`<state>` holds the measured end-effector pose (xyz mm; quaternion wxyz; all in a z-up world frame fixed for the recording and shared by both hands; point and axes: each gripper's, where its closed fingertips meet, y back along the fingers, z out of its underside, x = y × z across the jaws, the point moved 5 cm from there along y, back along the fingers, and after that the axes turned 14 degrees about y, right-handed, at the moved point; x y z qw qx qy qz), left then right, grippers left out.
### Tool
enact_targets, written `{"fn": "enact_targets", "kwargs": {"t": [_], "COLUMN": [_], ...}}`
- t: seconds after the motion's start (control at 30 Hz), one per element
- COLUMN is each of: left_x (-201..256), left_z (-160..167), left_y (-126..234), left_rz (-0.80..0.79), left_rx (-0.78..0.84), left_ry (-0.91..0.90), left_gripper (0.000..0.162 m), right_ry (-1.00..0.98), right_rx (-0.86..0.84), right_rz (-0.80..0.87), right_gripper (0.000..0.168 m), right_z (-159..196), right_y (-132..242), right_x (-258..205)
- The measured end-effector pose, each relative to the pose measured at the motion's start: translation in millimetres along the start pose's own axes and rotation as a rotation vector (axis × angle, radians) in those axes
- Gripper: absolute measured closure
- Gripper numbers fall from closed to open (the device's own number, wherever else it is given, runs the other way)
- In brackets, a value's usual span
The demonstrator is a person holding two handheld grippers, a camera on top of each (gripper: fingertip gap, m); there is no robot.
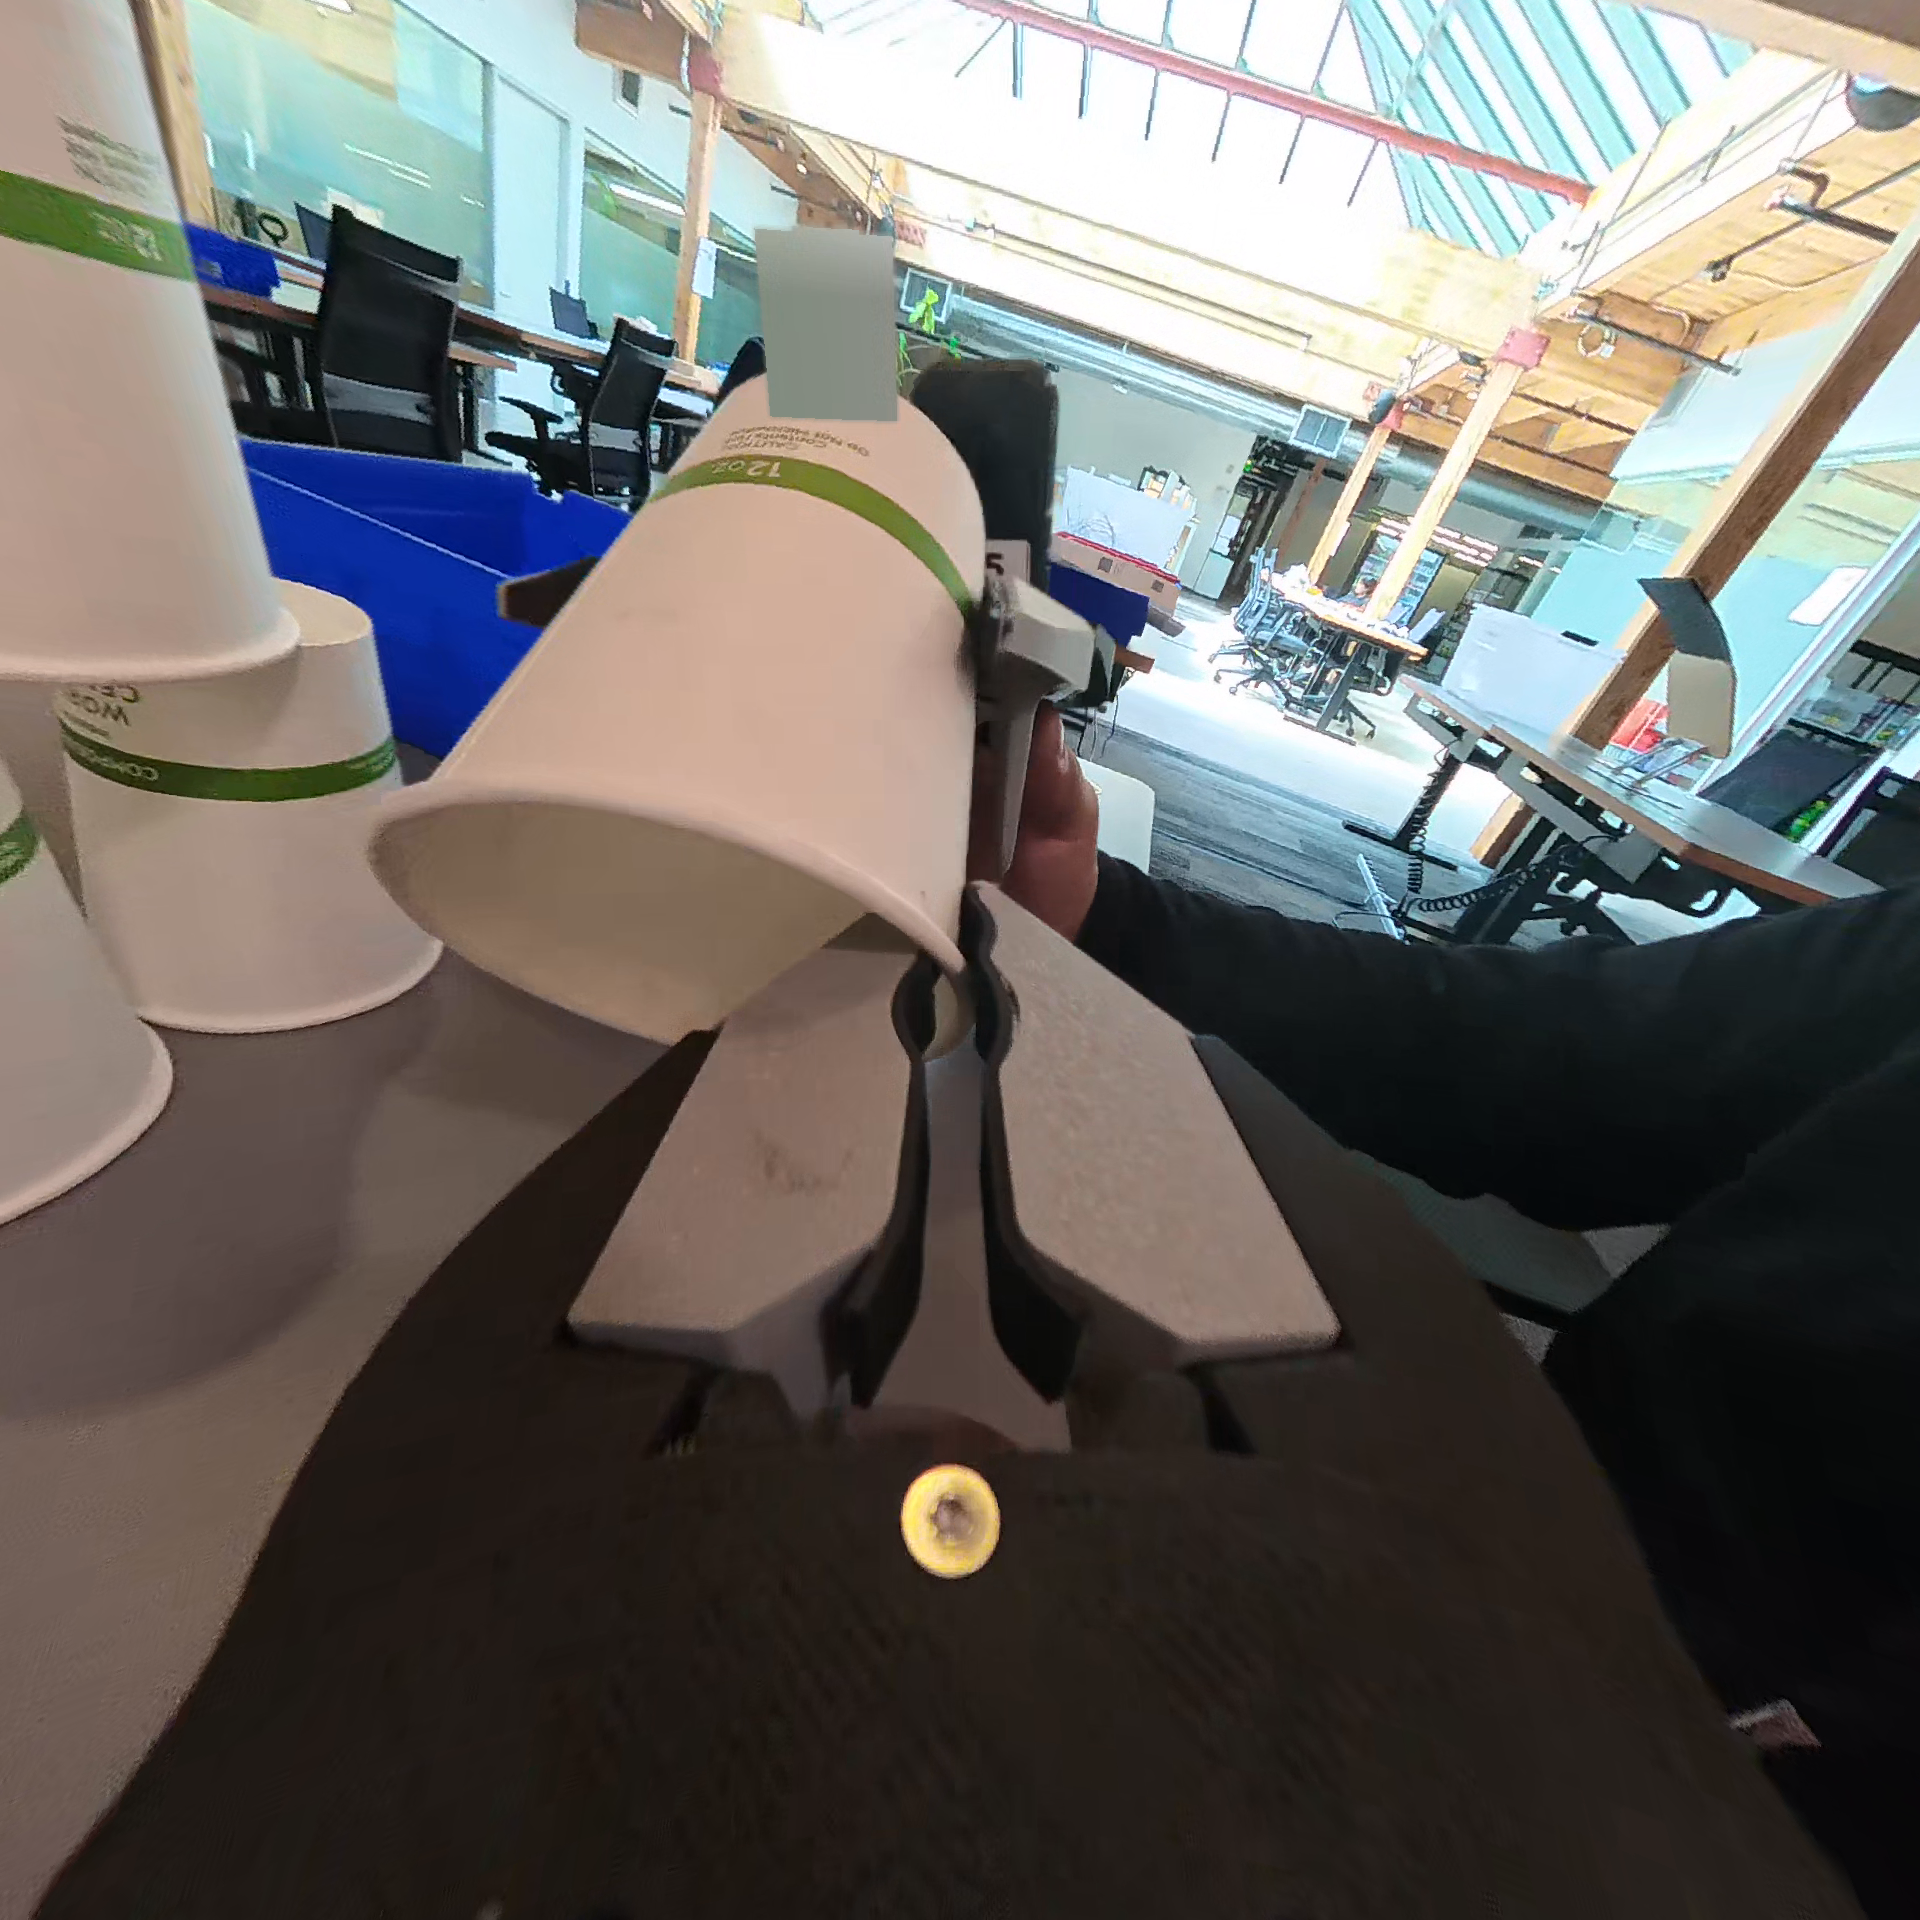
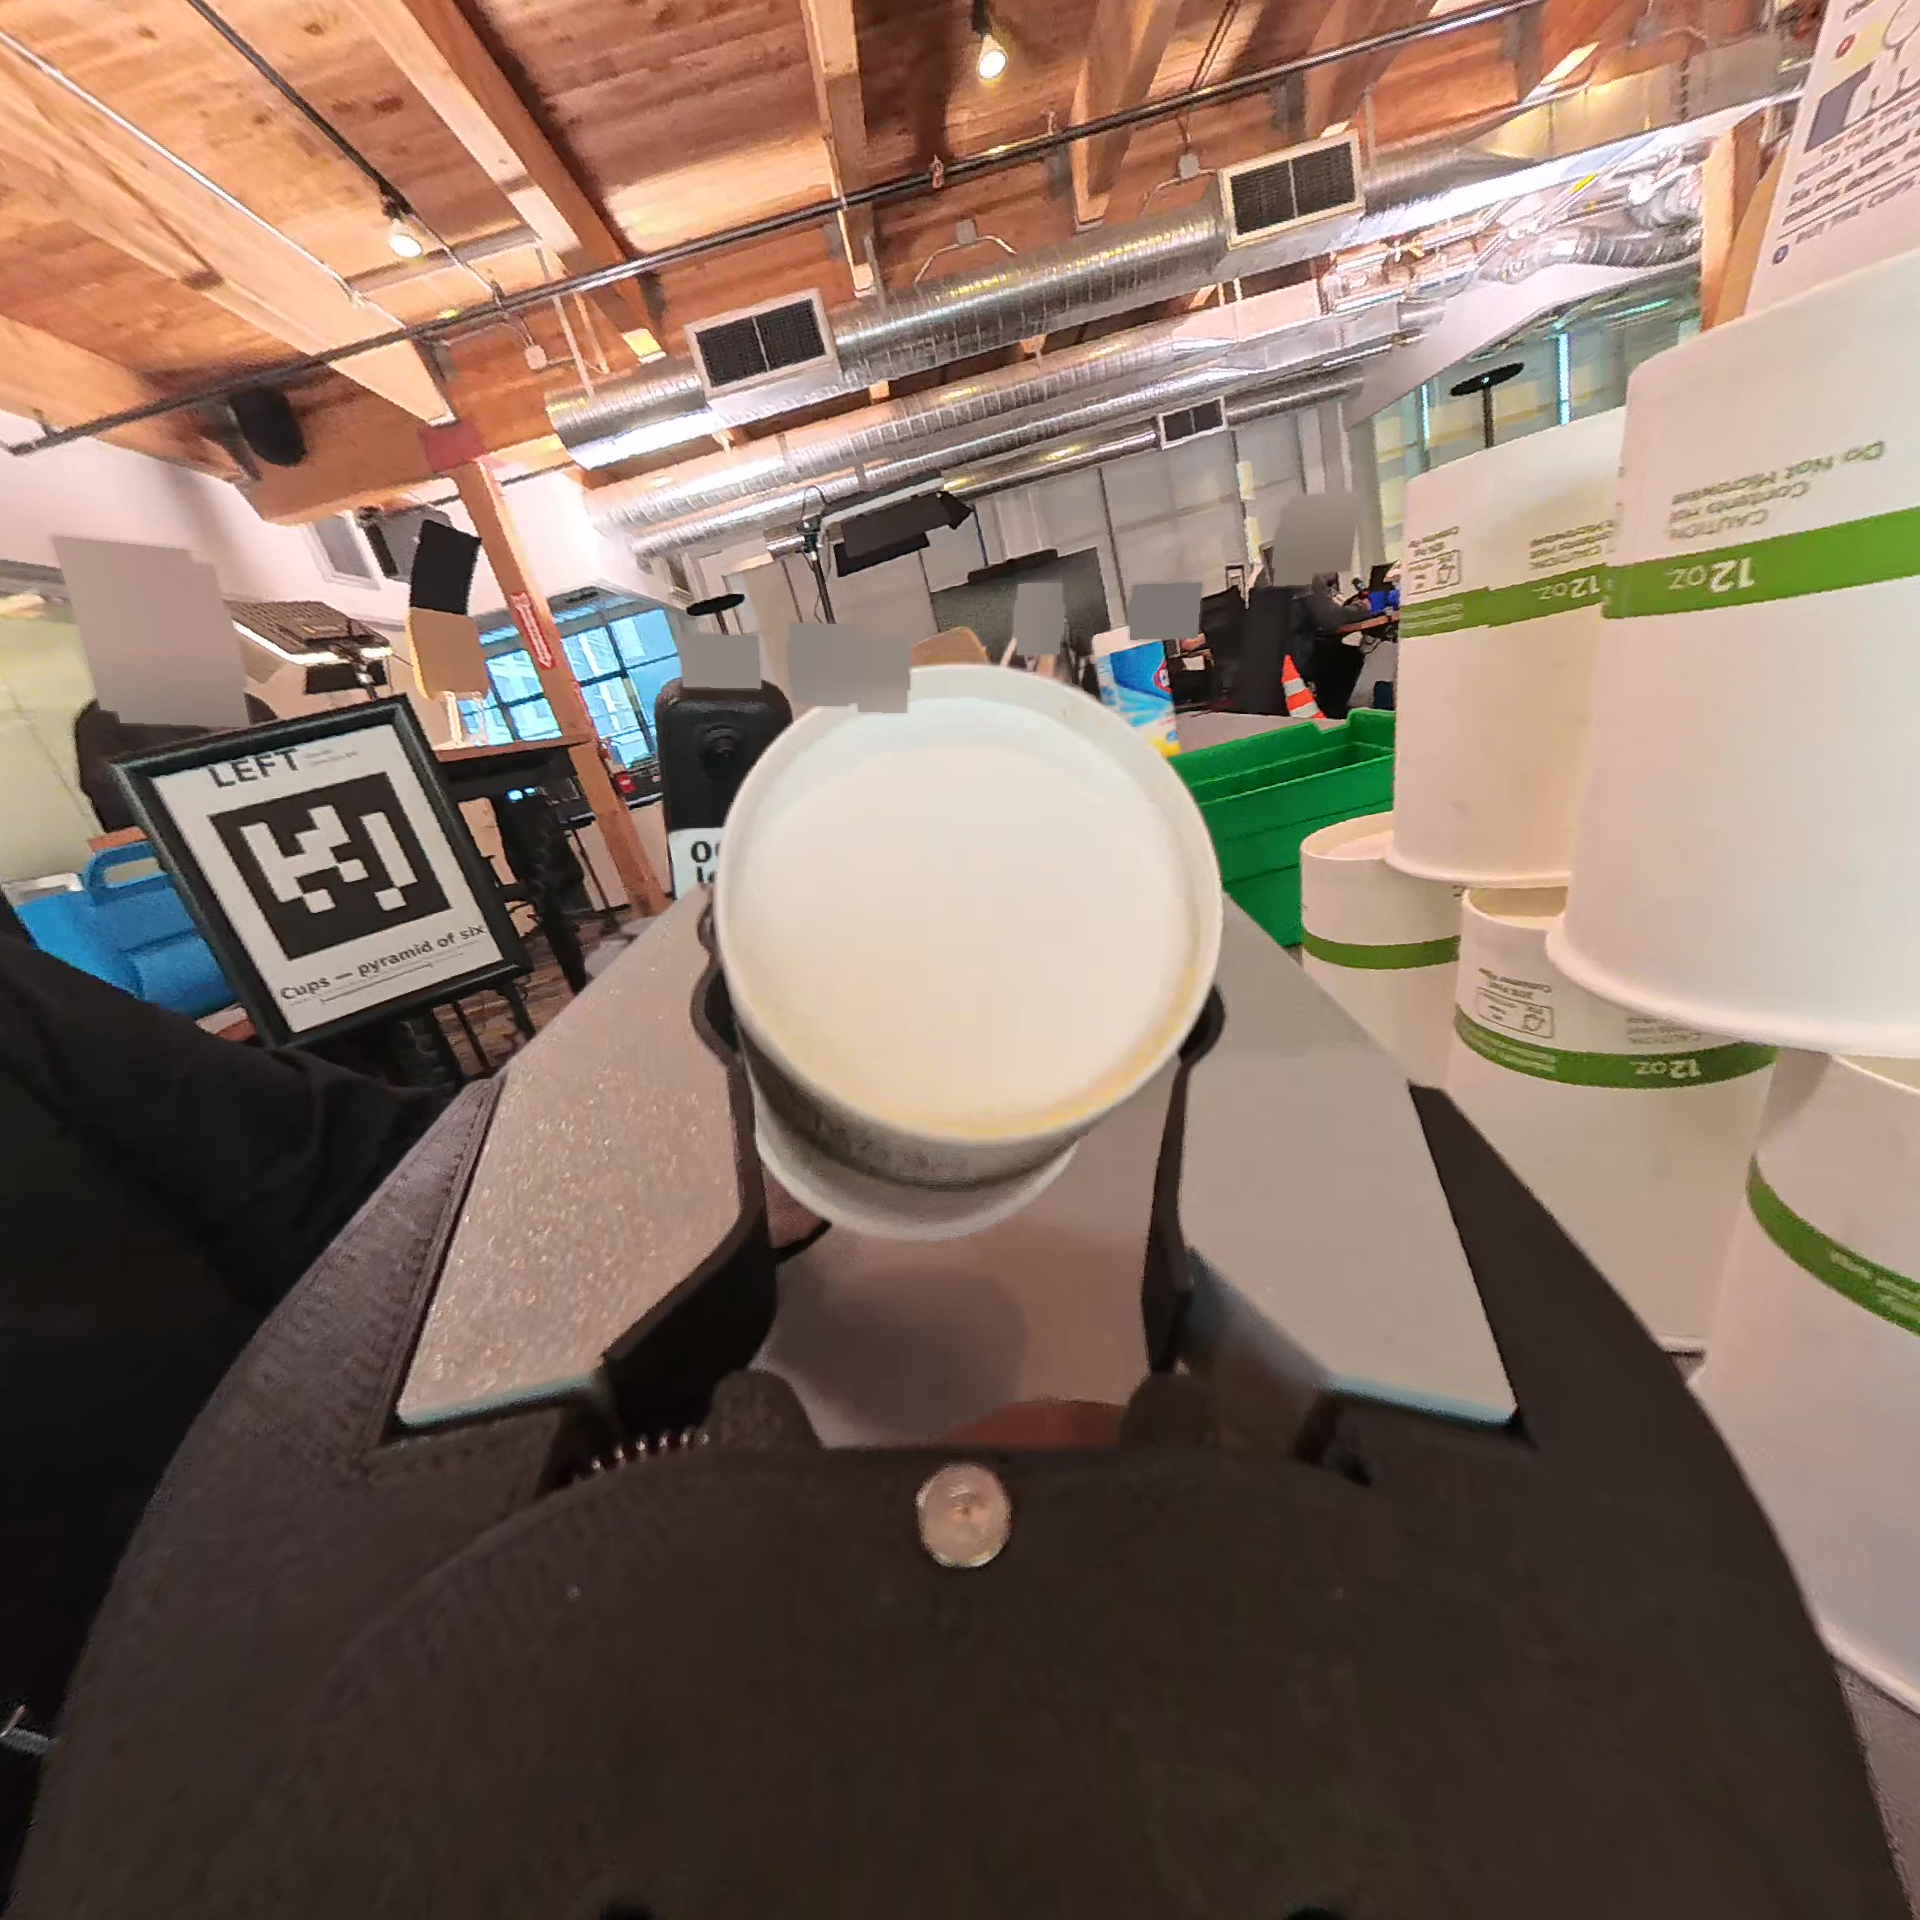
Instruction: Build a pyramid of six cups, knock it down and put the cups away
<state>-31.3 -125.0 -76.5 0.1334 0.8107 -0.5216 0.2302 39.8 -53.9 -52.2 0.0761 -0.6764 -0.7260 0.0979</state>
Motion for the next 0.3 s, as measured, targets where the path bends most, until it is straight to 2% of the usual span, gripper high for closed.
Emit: {"fn": "enact_targets", "kwargs": {"t": [0.03, 0.3], "left_x": [0, -3], "left_z": [3, 19], "left_y": [-2, -12], "left_rz": [0.001, 0.031], "left_rx": [-0.007, -0.025], "left_ry": [0.0, 0.065], "left_gripper": [0.162, 0.162], "right_ry": [-0.005, -0.021], "right_rx": [0.001, 0.027], "right_rz": [-0.004, -0.007], "right_gripper": [0.082, 0.079], "right_z": [0, -3], "right_y": [-1, -3], "right_x": [-1, -4]}}
